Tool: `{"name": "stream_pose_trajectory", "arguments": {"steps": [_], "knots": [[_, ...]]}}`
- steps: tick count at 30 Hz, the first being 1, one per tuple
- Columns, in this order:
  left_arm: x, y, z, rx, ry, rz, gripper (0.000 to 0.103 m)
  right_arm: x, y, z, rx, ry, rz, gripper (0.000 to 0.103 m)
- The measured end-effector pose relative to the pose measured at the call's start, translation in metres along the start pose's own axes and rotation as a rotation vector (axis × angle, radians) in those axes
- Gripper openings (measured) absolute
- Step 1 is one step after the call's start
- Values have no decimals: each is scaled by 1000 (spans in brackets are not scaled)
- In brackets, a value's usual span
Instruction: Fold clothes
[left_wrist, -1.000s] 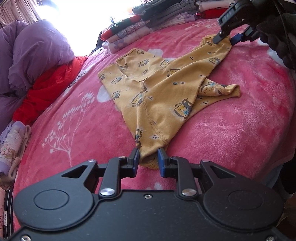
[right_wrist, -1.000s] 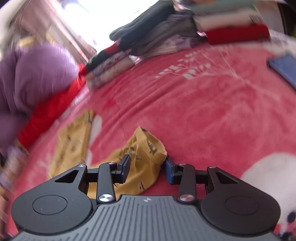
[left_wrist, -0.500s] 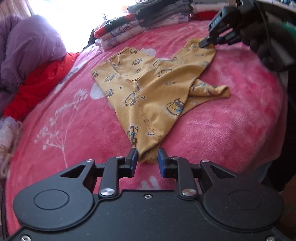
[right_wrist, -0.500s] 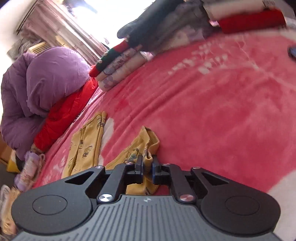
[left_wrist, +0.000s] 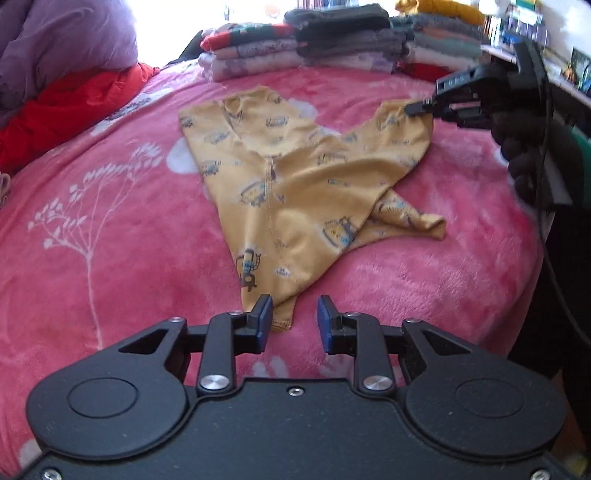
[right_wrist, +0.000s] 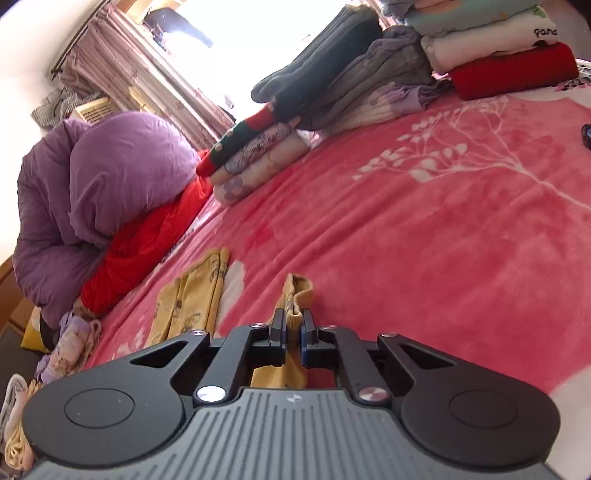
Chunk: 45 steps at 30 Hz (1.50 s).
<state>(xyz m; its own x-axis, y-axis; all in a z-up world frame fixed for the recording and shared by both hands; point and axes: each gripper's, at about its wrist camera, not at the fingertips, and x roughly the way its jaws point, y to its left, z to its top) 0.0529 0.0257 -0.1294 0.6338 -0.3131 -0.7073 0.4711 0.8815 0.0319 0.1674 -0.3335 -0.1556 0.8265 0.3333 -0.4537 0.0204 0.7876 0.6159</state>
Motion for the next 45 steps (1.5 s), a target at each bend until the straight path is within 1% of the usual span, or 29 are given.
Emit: {"name": "stream_pose_trajectory", "arguments": {"steps": [1,2,4,6,8,9,11,13,14,16,18,19,21,25,28,37,38,39,40,41,42,45], "knots": [[-2,1,0,1,-13,5,23,0,-1,1,4,-3,-1,9],[-4,1,1,2,-26,11,23,0,-2,2,7,-3,-20,12],[-8,2,1,3,-52,21,23,-5,0,3,0,-11,-77,17],[-11,4,2,4,-75,30,23,-24,14,2,-67,-55,-111,27],[-11,6,3,2,-78,24,23,-41,34,-4,-140,-69,-144,49],[-10,6,2,6,-76,26,23,-40,38,-13,-112,-20,-108,49],[-10,4,1,33,-71,32,24,-37,46,-32,-55,76,-35,48],[-9,0,-1,76,-64,40,26,-34,54,-50,1,173,37,47],[-9,-4,-2,105,-61,51,29,-33,58,-59,30,221,74,44],[-7,-10,-5,162,-50,85,32,-30,66,-78,87,317,146,44],[-4,-14,-8,205,-35,127,39,-27,74,-95,141,408,214,42],[-2,-16,-10,223,-28,141,39,-23,76,-98,154,421,217,42],[-1,-16,-12,218,-26,122,39,-18,77,-101,204,423,235,42],[-1,-12,-10,178,-35,93,39,-11,78,-107,296,419,195,42],[-2,-9,-8,156,-39,80,39,-7,82,-109,307,401,169,42],[2,-7,-7,148,-35,53,39,-2,97,-115,313,323,70,42],[3,-7,-7,148,-33,51,39,-2,98,-116,313,312,62,37],[3,-7,-7,147,-31,49,39,-1,100,-117,314,301,55,30],[3,-7,-7,147,-30,48,39,0,101,-118,310,296,53,15],[3,-7,-8,147,-30,46,39,1,103,-118,307,289,51,6],[3,-7,-8,147,-29,44,39,1,104,-118,302,280,56,3],[2,-7,-9,152,-29,37,39,-6,112,-115,243,248,65,3]]}}
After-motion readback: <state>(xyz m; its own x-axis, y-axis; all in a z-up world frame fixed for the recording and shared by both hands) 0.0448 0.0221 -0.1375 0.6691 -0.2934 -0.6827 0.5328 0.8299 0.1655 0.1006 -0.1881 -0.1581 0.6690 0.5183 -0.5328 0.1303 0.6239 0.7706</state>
